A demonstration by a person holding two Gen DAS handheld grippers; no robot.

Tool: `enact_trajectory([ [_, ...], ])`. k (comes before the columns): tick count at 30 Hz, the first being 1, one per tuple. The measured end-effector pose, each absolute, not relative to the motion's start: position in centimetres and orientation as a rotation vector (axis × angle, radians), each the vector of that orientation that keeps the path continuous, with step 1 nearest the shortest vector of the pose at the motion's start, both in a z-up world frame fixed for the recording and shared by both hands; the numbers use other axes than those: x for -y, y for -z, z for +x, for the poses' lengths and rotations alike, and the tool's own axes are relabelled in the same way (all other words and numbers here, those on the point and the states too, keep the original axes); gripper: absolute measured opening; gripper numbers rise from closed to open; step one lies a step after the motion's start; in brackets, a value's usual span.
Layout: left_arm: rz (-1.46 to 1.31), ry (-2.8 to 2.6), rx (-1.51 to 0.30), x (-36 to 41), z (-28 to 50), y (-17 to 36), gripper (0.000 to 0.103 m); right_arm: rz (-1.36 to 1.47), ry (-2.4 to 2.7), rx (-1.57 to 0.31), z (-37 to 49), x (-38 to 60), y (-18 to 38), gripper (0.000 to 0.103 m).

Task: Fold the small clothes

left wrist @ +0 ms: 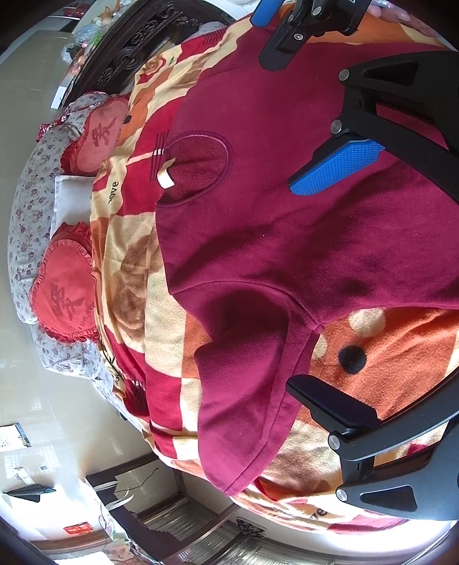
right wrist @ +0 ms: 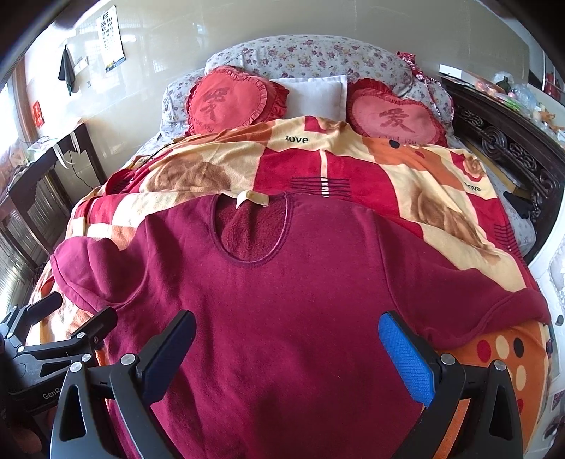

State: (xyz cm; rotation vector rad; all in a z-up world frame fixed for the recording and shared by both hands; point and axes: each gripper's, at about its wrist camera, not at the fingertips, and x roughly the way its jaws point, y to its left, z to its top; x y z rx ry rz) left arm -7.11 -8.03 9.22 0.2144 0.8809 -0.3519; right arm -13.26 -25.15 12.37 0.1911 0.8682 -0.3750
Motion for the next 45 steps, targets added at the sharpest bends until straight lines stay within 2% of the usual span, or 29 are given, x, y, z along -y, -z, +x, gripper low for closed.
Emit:
enact_trajectory([
  [45, 0.202, 0.308, -0.921, 7.0, -4.4, -6.9, 0.102, 0.206, 0.338, -0.912, -9.7, 24.3, -9.5, 0.103],
])
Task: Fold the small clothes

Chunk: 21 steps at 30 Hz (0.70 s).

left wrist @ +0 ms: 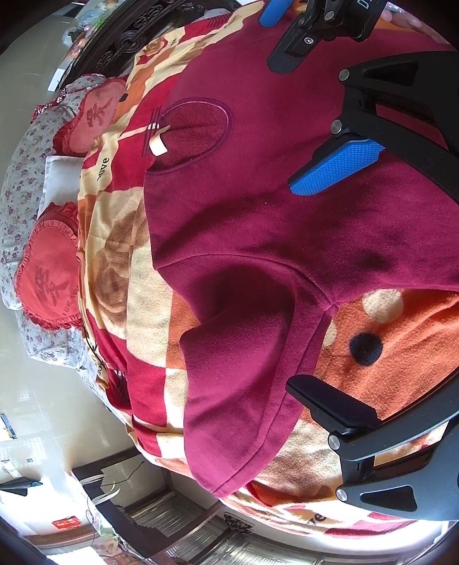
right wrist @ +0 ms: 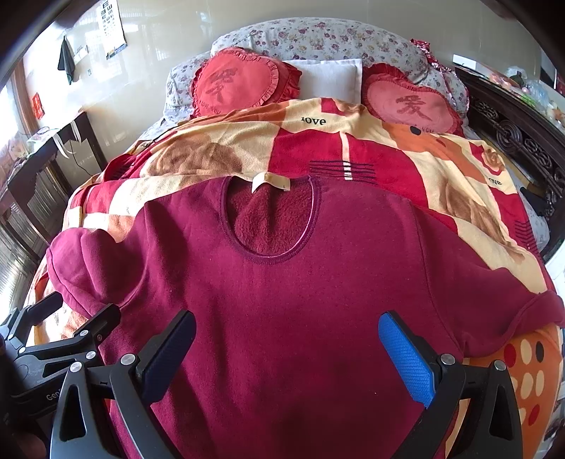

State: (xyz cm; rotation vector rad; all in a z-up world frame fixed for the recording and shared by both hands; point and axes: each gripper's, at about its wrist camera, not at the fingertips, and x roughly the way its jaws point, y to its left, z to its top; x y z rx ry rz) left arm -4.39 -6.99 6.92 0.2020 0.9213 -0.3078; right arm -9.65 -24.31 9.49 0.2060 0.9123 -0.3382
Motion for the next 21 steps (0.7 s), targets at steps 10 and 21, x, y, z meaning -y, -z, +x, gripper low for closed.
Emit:
enact_trajectory([
  [10, 0.185, 0.292, -0.936, 6.0, -3.3, -6.7, 0.102, 0.199, 0.322, -0.925, -8.4, 23.5, -8.9, 0.103],
  [21, 0.139, 0.241, -0.951, 2.4, -1.2, -6.5, 0.102, 0.153, 0.28, -0.938, -5.9, 21.4, -8.0, 0.103],
])
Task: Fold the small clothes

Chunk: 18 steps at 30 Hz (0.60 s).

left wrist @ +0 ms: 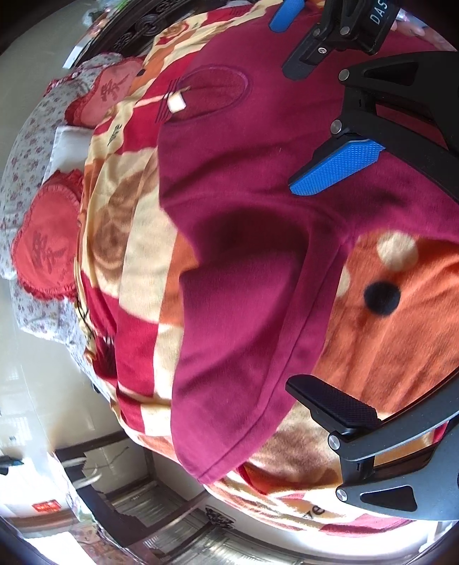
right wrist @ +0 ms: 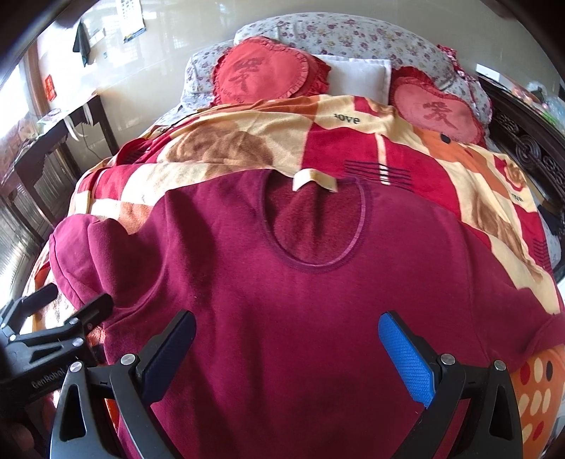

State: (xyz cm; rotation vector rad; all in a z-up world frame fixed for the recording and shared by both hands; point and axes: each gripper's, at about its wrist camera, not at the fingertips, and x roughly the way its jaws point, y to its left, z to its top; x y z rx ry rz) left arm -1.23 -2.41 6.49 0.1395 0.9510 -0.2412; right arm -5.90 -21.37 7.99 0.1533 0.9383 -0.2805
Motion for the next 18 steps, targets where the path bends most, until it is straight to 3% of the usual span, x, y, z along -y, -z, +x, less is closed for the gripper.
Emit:
enact_trajectory([
  [18, -0.132, 0.037, -1.031, -13.9, 9.8, -4.5, 0.098, 0.131, 0.182, -0.975, -2.3, 18.0, -6.5, 0.102],
])
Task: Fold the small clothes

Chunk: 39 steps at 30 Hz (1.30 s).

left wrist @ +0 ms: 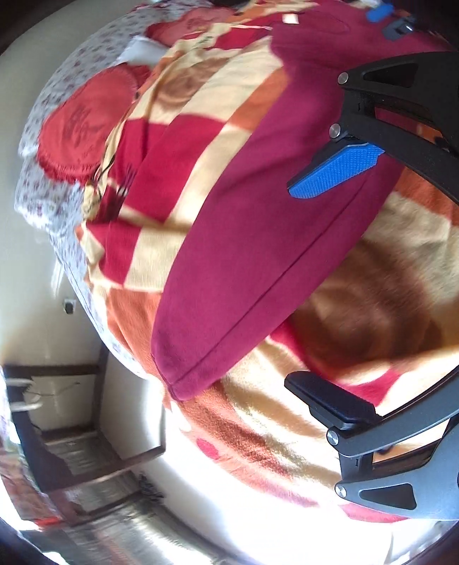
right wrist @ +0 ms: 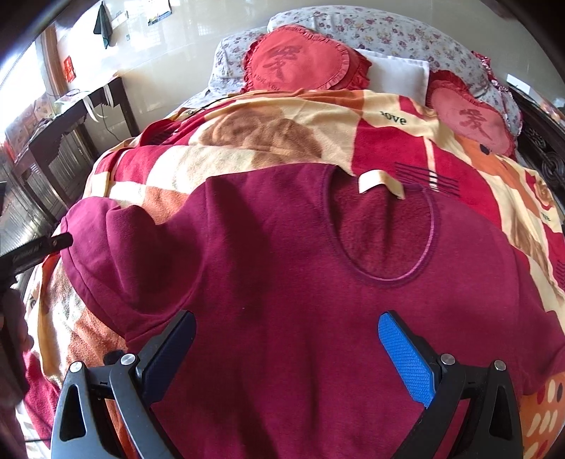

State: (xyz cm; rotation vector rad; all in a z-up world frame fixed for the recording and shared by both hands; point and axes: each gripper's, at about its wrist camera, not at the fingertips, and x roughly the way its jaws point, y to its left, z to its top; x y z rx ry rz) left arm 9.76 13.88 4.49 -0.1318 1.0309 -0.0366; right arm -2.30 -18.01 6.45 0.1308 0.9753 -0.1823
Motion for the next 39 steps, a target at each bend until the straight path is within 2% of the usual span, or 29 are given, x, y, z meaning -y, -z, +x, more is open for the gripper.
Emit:
enact_trajectory([
  [4, -0.304, 0.016, -1.055, -16.9, 11.7, -3.3, 0.093, 0.125, 0.165, -0.989, -1.9, 17.5, -6.1, 0.102],
  [9, -0.37, -0.005, -1.072, -18.0, 13.9, -2.0, 0.071, 0.131, 0.157, -1.007, -1.6, 17.5, -5.6, 0.102],
  [11, -0.391, 0.004, -1.059, -18.1, 14.6, -1.8, 0.053, 0.139, 0.155, -1.01, -1.6, 17.6, -5.3, 0.102],
  [12, -0.397, 0.013, -1.058, -18.2, 14.9, -1.8, 0.048, 0.143, 0.155, -1.014, -1.6, 17.7, -5.2, 0.102],
  [13, -0.406, 0.013, -1.06, -18.2, 15.3, -1.7, 0.037, 0.146, 0.155, -1.016, -1.6, 17.8, -5.2, 0.102],
  [14, -0.415, 0.011, -1.059, -18.4, 15.5, -1.6, 0.02, 0.149, 0.156, -1.018, -1.5, 17.9, -5.1, 0.102],
  [15, -0.427, 0.01, -1.059, -18.5, 15.6, -1.7, 0.013, 0.151, 0.157, -1.019, -1.6, 18.1, -5.0, 0.102],
  [18, -0.428, 0.029, -1.046, -18.4, 15.5, -2.5, 0.007, 0.165, 0.162, -1.018, -1.8, 18.4, -5.1, 0.102],
  [24, -0.399, 0.145, -0.957, -15.1, 11.7, -7.1, 0.006, 0.192, 0.179, -0.991, -2.6, 19.6, -5.9, 0.102],
  [31, -0.258, 0.424, -0.865, -4.3, 4.8, -13.2, 0.006, 0.246, 0.221, -0.956, -4.0, 22.1, -7.2, 0.102],
  [35, -0.144, 0.567, -0.876, 3.8, 0.9, -13.4, 0.006, 0.272, 0.26, -0.933, -5.5, 24.1, -8.1, 0.102],
  [39, -0.026, 0.677, -0.93, 11.2, -3.0, -10.5, 0.006, 0.293, 0.31, -0.914, -7.4, 26.6, -8.9, 0.102],
])
